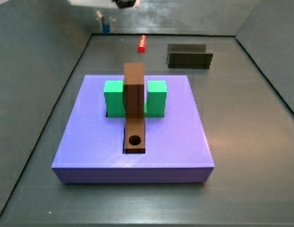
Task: Pick up the blue object. Move up. Place the blue object on the fixture. Regrasp the blue object. Move to above the board. Insert the blue object.
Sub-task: Place the blue object on the fixture.
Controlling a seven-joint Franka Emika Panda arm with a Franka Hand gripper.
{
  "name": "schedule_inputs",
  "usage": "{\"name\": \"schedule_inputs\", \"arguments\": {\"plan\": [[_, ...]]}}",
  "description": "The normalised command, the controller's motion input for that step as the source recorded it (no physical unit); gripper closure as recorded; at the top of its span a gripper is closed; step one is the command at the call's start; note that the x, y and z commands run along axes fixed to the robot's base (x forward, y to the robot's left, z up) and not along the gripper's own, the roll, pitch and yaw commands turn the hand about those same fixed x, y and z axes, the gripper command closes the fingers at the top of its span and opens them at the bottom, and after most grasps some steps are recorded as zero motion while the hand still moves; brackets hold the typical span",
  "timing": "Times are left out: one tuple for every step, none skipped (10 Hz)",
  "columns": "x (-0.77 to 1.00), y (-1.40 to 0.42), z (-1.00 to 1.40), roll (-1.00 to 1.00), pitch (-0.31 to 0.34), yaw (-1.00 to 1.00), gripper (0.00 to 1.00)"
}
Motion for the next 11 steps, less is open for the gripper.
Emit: {"name": "schedule_inputs", "arguments": {"plan": [[0.53,0.0,0.43,-1.0,-0.049,-0.41,1.0],[0.79,-0.14,0.19,-0.79,0.02,-0.25,1.0],[0.85,-0.25,0.0,-0.57,0.034,-0.18,1.0],[0.76,-0.31,-0.02,-0.46,0.0,-0.21,1.0],[0.67,-0.33,-0.19,-0.34,-0.031,-0.27,1.0],[0.52,-0.33,-0.26,-0.28,-0.163,-0.35,1.0],[0.55,-0.27,0.0,-0.45,-0.103,-0.37,1.0],[0.85,-0.26,0.0,-0.45,0.043,-0.22,1.0],[0.98,-0.22,0.11,-0.43,0.137,-0.09,1.0],[1.0,-0.22,0.23,-0.43,0.246,-0.01,1.0],[1.0,-0.25,0.21,-0.39,0.277,0.0,1.0]]}}
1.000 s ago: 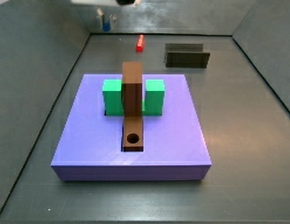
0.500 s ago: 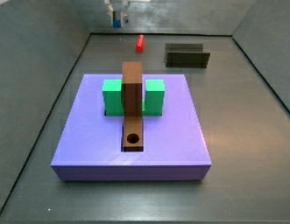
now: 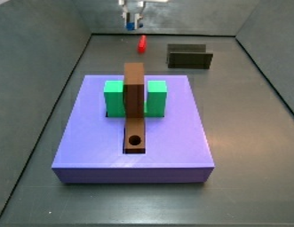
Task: Pick up the blue object. Move up. Place the blue object on the fixture. Regrasp the blue object. Move to above the board. Insert the blue object.
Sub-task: Place the blue object on the fixture.
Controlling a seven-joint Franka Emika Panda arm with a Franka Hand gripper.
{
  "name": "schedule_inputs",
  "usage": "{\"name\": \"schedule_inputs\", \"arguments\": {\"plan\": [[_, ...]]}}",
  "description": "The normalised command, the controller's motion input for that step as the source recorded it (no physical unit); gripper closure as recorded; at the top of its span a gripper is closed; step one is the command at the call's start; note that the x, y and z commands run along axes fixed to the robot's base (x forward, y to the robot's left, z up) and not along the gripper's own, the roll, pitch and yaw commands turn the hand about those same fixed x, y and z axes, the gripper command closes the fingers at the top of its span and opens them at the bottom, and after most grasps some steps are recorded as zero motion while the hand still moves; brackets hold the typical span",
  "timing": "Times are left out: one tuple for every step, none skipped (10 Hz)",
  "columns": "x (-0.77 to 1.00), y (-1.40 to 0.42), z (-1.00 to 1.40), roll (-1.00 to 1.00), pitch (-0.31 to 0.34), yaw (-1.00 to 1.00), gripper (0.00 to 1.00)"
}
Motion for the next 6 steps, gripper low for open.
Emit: {"name": "schedule_inputs", "arguments": {"plan": [[1.0,-0.26,0.19,-0.37,0.277,0.0,1.0],[1.0,-0.27,0.14,-0.36,0.266,0.0,1.0],[1.0,-0.26,0.0,-0.32,0.209,0.0,1.0],[1.0,-0.25,0.0,-0.29,0.2,0.0,1.0],[1.0,-0.25,0.0,-0.3,0.197,0.0,1.0],[1.0,-0.19,0.0,-0.34,0.166,-0.01,1.0]]}}
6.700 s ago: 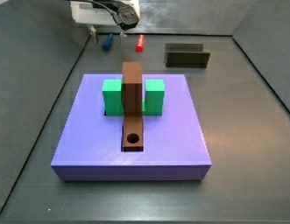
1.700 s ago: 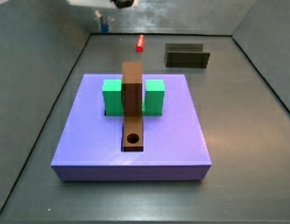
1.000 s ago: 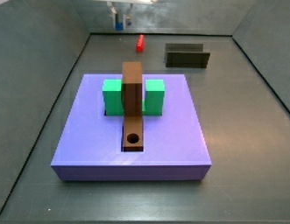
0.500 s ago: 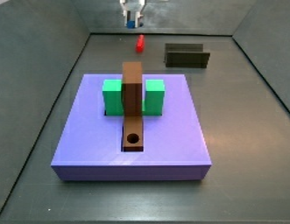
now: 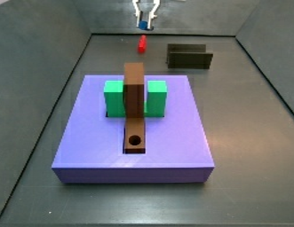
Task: Pick up the blue object. Move up. Place the blue object on the fixture. Regrasp the blue object. Move to above the board. Insert the blue object.
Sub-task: Place the blue object on the fixture.
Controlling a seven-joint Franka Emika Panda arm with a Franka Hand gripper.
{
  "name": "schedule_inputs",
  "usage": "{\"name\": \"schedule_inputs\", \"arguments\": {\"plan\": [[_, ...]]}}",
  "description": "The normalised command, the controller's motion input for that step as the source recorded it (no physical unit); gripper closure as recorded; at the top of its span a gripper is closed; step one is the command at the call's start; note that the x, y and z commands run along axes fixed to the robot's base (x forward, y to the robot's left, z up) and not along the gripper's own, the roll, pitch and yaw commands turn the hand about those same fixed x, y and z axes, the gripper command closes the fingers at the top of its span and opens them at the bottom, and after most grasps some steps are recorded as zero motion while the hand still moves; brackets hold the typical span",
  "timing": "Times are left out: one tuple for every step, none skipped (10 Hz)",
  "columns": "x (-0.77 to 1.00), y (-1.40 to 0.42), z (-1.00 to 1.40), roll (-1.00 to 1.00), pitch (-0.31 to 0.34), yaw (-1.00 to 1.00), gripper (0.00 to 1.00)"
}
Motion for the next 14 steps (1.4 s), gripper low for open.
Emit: {"name": "schedule_inputs", "arguments": {"plan": [[1.0,-0.11,-0.01,-0.38,0.103,-0.01,1.0],[1.0,0.0,-0.1,-0.39,0.069,0.0,1.0],[1.0,0.0,-0.14,-0.4,0.06,0.0,1.0],[1.0,0.0,-0.19,-0.38,0.037,0.0,1.0],[1.0,0.0,-0.38,-0.43,0.0,0.0,1.0],[1.0,0.0,-0.33,-0.46,0.0,0.0,1.0],[1.0,0.0,-0.24,-0.37,0.0,0.01,1.0],[1.0,0.0,-0.07,-0.08,0.149,0.0,1.0],[0.94,0.13,0.0,-0.24,0.314,0.0,1.0],[0.84,0.08,0.0,-0.3,0.329,0.09,1.0],[0.86,0.0,0.0,-0.27,0.263,0.17,1.0],[0.9,-0.07,0.0,-0.25,0.226,0.19,1.0],[0.95,-0.2,0.0,-0.23,0.211,0.19,1.0],[0.94,-0.2,0.0,-0.23,0.214,0.19,1.0]]}}
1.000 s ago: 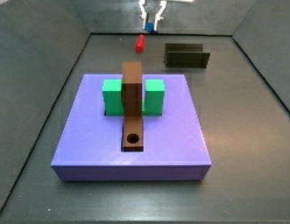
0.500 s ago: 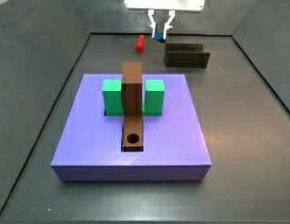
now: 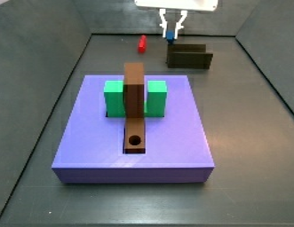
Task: Pick up the blue object. Move up. Place the blue object on the fixture. Regrasp the blue object. Move to above the board. Insert the blue object.
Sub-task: Place the blue object on the fixture.
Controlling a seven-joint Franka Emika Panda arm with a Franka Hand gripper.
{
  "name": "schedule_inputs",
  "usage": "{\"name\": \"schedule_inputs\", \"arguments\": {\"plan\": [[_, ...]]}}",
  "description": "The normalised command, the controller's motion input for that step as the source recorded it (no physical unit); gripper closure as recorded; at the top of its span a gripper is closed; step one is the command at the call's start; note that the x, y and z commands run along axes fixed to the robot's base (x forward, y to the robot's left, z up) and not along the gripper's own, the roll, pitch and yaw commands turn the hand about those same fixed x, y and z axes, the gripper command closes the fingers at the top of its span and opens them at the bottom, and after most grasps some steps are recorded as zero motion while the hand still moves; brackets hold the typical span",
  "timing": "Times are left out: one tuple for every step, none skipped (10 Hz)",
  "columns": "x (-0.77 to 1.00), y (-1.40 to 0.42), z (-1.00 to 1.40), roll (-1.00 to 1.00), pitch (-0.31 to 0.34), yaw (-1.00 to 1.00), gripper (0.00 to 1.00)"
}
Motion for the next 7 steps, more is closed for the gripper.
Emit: {"name": "schedule_inputs", "arguments": {"plan": [[0.95,-0.18,0.0,-0.25,0.22,0.17,1.0],[1.0,-0.17,0.0,-0.13,0.24,0.1,1.0],[1.0,-0.11,-0.02,-0.09,0.231,0.1,1.0],[1.0,0.07,-0.18,-0.19,0.069,0.02,1.0],[1.0,0.15,-0.19,-0.28,0.006,0.02,1.0],[1.0,0.14,-0.25,-0.34,0.0,0.05,1.0],[1.0,0.14,-0.22,-0.31,0.0,0.05,1.0]]}}
